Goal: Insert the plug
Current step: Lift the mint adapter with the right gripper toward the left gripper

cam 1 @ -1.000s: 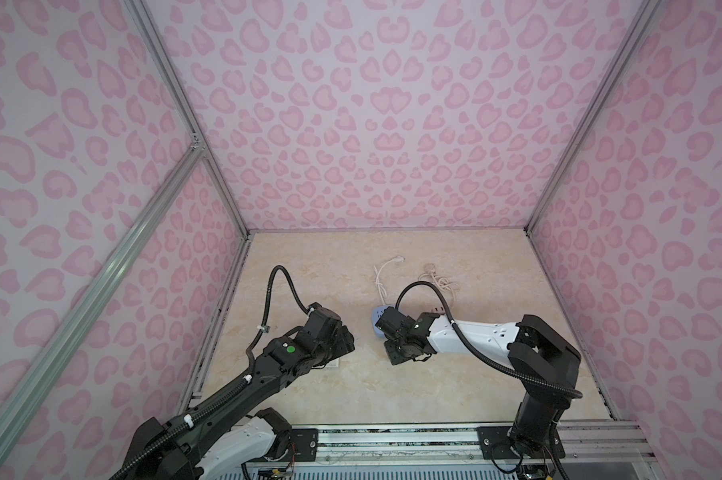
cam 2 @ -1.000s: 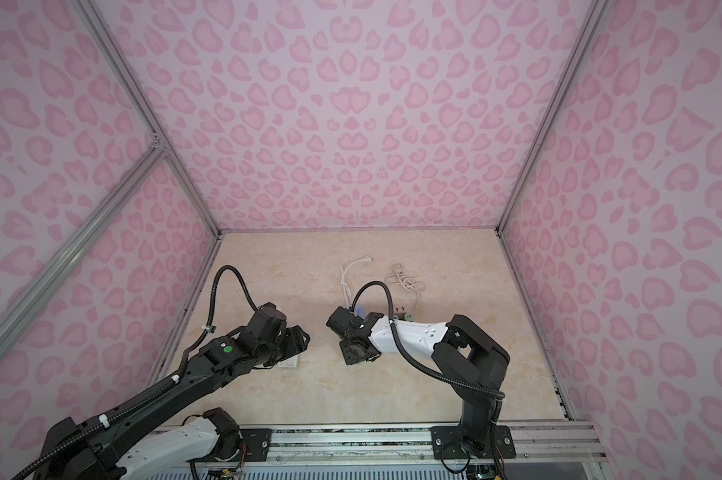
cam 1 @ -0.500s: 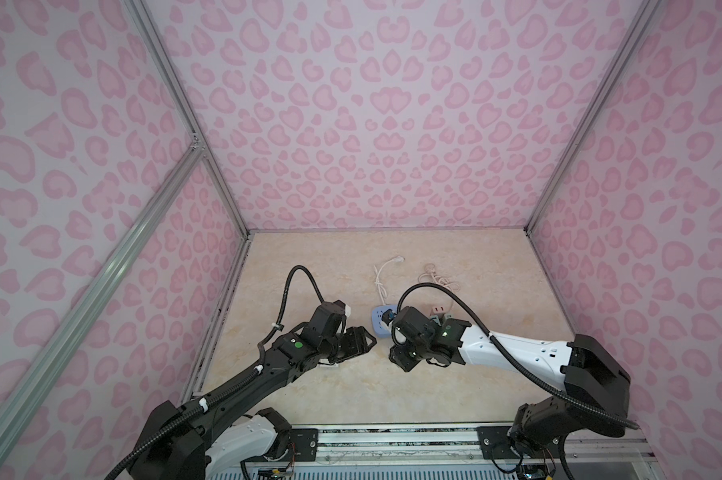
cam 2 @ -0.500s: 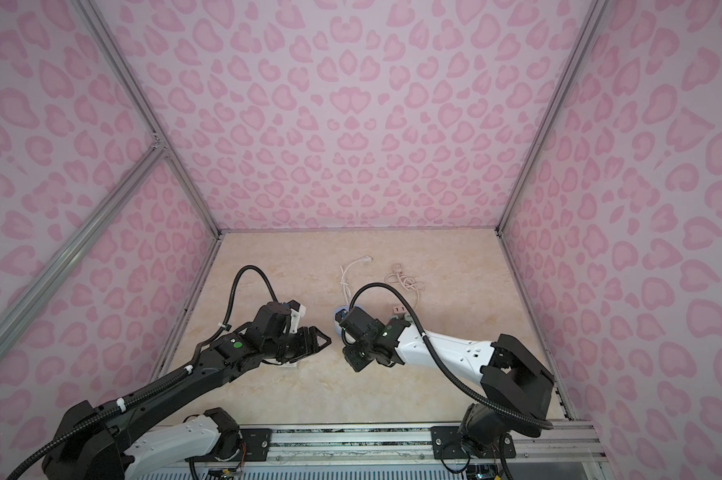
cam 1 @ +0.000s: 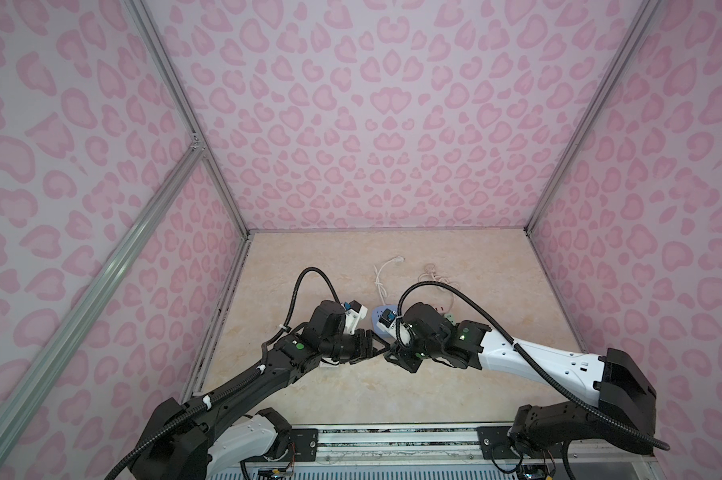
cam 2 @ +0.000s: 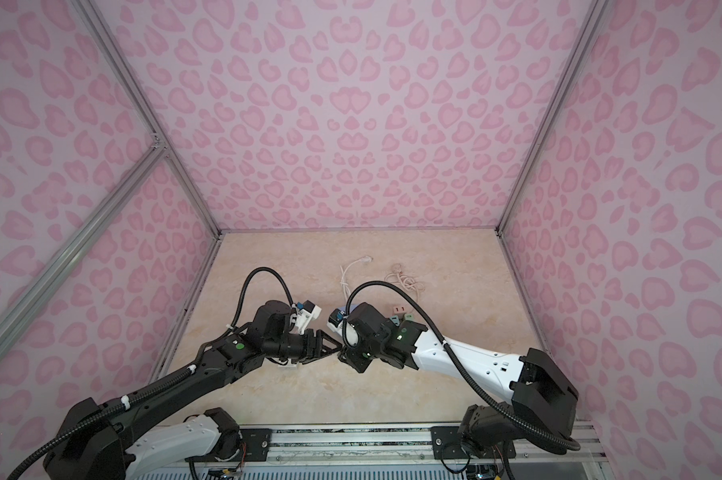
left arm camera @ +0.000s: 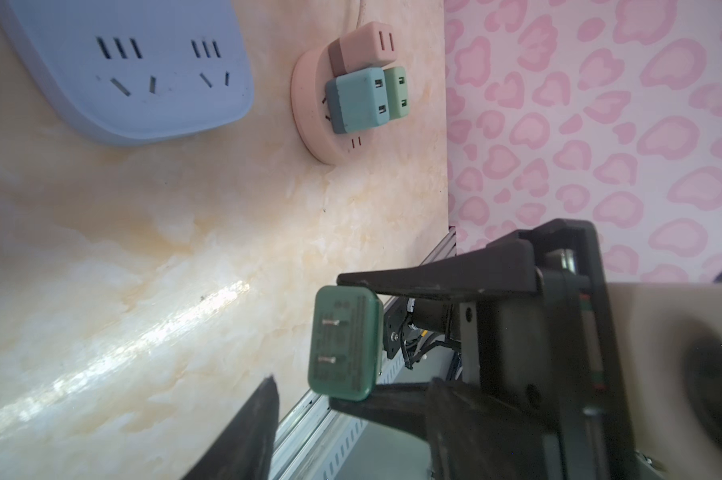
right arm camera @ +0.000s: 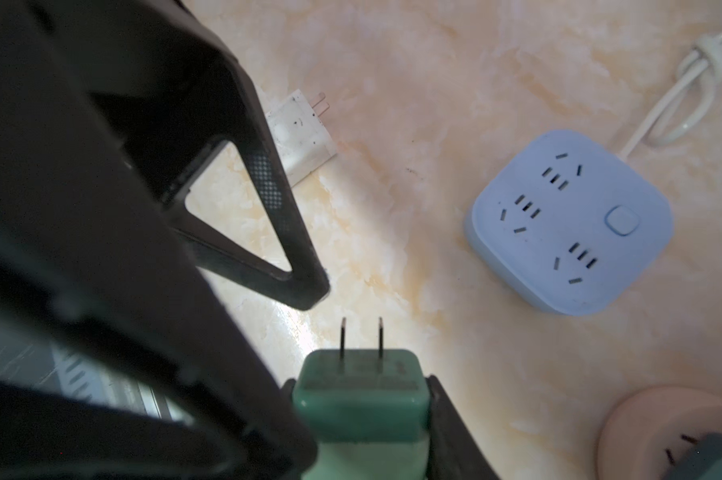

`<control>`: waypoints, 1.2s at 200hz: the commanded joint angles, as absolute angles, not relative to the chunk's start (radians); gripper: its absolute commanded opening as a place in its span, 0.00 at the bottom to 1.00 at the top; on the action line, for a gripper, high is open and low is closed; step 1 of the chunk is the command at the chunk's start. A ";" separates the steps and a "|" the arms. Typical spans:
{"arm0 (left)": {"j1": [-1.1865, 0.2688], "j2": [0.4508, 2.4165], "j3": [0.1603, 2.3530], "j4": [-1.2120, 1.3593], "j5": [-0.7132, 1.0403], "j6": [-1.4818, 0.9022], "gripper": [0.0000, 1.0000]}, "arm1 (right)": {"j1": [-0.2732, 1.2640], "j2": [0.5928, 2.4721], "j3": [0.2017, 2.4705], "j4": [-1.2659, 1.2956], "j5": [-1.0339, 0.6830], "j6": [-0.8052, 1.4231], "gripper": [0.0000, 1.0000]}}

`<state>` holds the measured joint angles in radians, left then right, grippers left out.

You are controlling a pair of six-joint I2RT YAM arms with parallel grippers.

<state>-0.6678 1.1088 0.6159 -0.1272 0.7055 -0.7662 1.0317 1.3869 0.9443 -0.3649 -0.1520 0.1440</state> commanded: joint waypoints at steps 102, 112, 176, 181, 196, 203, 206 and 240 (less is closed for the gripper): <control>-0.667 1.151 0.608 -0.043 0.786 -0.784 0.44 | 1.043 1.402 0.999 -0.352 -0.186 0.095 0.28; -0.666 1.153 0.607 -0.043 0.787 -0.785 0.43 | 1.046 1.408 1.005 -0.353 -0.184 0.094 0.28; -0.668 1.176 0.601 -0.028 0.807 -0.792 0.28 | 1.056 1.434 1.029 -0.348 -0.154 0.080 0.28; -0.669 1.178 0.600 -0.029 0.807 -0.793 0.27 | 1.055 1.435 1.029 -0.349 -0.151 0.079 0.28; -0.667 1.177 0.599 -0.028 0.803 -0.793 0.22 | 1.057 1.439 1.031 -0.350 -0.145 0.079 0.29; -0.668 1.177 0.600 -0.028 0.801 -0.794 0.16 | 1.055 1.439 1.034 -0.351 -0.139 0.083 0.30; -0.669 1.177 0.601 -0.028 0.799 -0.795 0.13 | 1.057 1.440 1.033 -0.351 -0.136 0.083 0.31; -0.667 1.178 0.607 -0.040 0.761 -0.810 0.03 | 1.048 1.451 1.035 -0.341 -0.118 0.103 0.44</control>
<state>-0.6655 1.1755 0.6044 -0.0544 0.7502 -0.7914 1.0546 1.4364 1.0264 -0.4145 -0.1535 0.0864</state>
